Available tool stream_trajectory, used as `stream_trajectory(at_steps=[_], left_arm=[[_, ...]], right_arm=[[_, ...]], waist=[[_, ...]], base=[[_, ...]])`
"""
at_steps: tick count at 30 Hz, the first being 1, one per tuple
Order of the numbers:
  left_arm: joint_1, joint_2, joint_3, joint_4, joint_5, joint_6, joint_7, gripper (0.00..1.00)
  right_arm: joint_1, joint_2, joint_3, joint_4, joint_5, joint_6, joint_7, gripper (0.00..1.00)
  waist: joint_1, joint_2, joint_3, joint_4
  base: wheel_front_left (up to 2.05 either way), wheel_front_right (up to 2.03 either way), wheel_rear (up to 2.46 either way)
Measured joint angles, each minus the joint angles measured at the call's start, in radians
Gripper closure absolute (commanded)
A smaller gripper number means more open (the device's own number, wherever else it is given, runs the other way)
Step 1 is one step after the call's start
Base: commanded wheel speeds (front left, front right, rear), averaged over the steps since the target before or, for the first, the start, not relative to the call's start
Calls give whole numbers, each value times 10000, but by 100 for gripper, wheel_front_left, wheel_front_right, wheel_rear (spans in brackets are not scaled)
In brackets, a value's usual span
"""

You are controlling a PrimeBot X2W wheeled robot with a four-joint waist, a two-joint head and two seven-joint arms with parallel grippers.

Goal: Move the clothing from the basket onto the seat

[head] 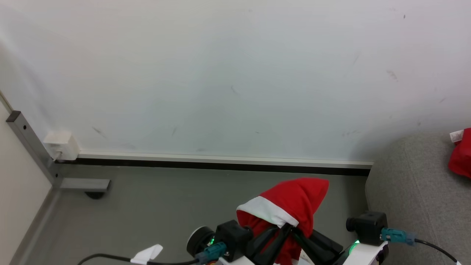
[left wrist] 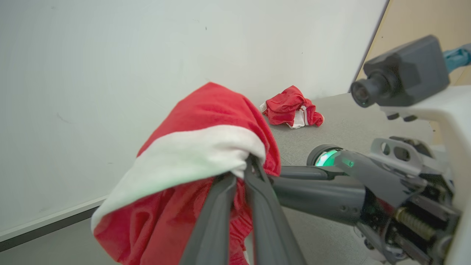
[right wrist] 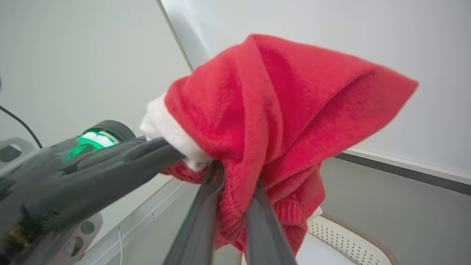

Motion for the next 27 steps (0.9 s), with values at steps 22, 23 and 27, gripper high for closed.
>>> stream_trajectory(at_steps=[22, 23, 27], left_arm=[[-39, 82, 165, 568, -79, 343, -362, 0], [-64, 75, 167, 594, -75, 357, -374, 0], [-181, 27, 165, 702, -56, 366, -466, 0]], right_arm=[[-302, -899, -178, 0, 148, 0, -1147, 100], [-303, -955, -230, -36, 146, 0, -1160, 100], [-307, -1126, -456, -146, 69, 0, -1262, 100]], waist=[[0, 0, 261, -1477], [0, 0, 297, -1642], [0, 0, 455, -2319]], base=[[0, 0, 0], [0, 0, 0], [0, 0, 0]])
